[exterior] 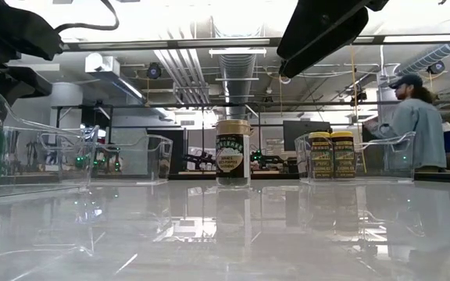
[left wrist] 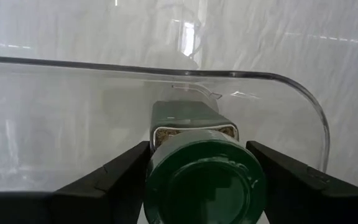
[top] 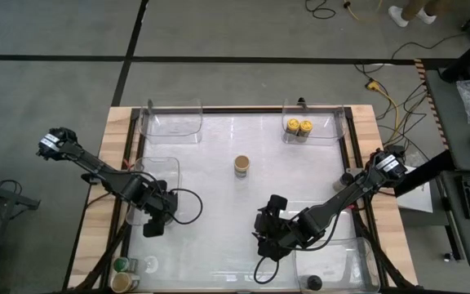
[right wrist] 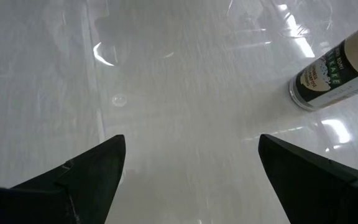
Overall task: Sort spices by type
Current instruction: Put the top green seasoning bottle into the middle transparent bin
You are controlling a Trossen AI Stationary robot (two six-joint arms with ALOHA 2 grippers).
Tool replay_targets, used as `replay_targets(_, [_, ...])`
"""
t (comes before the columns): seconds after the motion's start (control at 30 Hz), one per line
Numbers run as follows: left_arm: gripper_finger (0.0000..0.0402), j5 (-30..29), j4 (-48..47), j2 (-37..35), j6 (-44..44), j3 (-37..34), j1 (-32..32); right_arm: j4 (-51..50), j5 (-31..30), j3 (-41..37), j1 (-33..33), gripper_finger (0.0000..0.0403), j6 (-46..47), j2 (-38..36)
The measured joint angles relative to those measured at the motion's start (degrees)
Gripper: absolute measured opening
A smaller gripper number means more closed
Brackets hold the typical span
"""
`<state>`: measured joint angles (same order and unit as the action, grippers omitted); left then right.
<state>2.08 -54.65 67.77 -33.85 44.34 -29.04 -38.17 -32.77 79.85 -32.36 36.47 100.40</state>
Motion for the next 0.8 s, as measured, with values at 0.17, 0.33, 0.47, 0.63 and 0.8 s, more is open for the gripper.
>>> replay_targets(0.17, [0.0247,0.5,-0.8,0.0,-0.2,0.6,0.0,0.0,0.0,0.0,0.0,0.0359,0.0,0.0])
replay_targets(0.33, [0.0247,0.3,-2.4,-0.1,0.3,3.9,0.0,0.0,0.0,0.0,0.0,0.0359,0.0,0.0])
replay_targets(0.47, [0.0247,0.1,-4.0,-0.1,0.3,6.8,0.0,0.0,0.0,0.1,0.0,0.0359,0.0,0.0])
replay_targets(0.63, [0.0247,-1.1,-7.1,-0.1,0.5,10.0,0.0,0.0,0.2,0.1,0.0,0.0359,0.0,0.0])
replay_targets(0.8, [0.0247,-3.0,-10.8,-0.1,0.5,12.0,0.0,0.0,0.3,0.1,0.0,0.0359,0.0,0.0])
